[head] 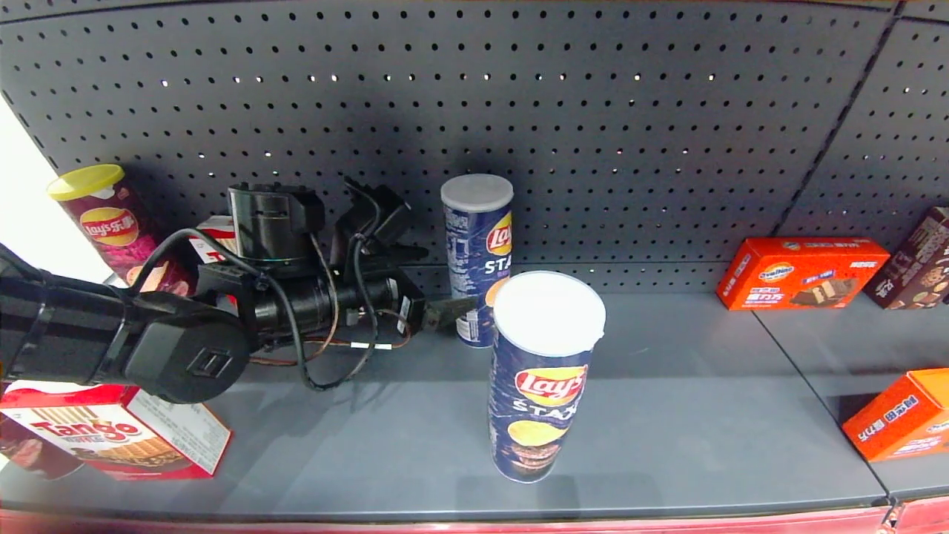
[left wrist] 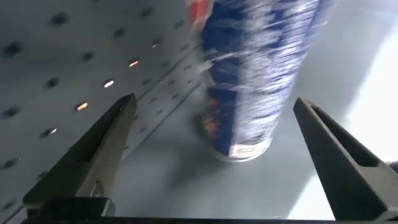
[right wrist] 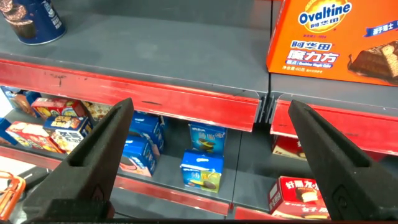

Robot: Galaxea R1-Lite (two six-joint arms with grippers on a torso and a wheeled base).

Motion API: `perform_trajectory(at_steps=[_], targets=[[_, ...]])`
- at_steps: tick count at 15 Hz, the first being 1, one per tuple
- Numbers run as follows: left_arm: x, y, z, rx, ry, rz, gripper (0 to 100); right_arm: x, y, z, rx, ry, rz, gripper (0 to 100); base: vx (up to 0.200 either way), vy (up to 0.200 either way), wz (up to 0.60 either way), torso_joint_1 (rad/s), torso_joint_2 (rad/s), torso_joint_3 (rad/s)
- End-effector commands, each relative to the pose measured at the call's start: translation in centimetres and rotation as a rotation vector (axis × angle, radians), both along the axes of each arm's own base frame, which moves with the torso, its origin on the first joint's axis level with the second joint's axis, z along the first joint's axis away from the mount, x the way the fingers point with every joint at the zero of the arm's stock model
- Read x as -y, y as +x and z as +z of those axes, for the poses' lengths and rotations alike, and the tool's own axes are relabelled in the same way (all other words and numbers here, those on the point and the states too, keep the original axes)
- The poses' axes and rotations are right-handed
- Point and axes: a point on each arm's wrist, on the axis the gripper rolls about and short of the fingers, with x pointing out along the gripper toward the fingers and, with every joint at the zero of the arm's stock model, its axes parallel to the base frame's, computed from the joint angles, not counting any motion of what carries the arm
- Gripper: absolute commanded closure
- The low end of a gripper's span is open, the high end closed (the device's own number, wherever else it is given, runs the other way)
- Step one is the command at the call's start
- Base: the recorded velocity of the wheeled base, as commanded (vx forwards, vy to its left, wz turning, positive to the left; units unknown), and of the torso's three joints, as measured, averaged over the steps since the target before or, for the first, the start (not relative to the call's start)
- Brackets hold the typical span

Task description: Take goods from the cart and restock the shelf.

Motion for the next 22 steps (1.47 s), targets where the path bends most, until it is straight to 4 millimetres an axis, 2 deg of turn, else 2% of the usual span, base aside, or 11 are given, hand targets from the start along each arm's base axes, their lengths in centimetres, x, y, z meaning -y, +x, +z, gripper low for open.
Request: perform_trajectory(at_steps=[1,11,13,17,19,22], targets=[[-0.5,0.2,0.1,0.004,0.004,0.037,0,0.0,0.0,0.0,0.0,0.0,0.001,0,0.0,0.0,0.0,0.0,0.0,0.0],[-1.8,0.7,0.2,0.035,-0.002,0.14,0,0.0,0.0,0.0,0.001,-0.001,0.001,0,0.0,0.0,0.0,0.0,0.0,0.0],[-2.2,0.5,0.2,0.032,0.001,0.156,0,0.0,0.0,0.0,0.001,-0.001,0.001,0,0.0,0.0,0.0,0.0,0.0,0.0],[-3.2,-1.6,-0.1,0.068,-0.015,0.168,0,0.0,0.0,0.0,0.0,0.0,0.001,0,0.0,0.0,0.0,0.0,0.0,0.0],[-3.8,-1.5,0.0,0.077,-0.005,0.244,0,0.0,0.0,0.0,0.0,0.0,0.001,0,0.0,0.0,0.0,0.0,0.0,0.0],[-3.6,-1.2,0.1,0.088,0.014,0.287,0,0.0,0.0,0.0,0.0,0.0,0.001,0,0.0,0.0,0.0,0.0,0.0,0.0]])
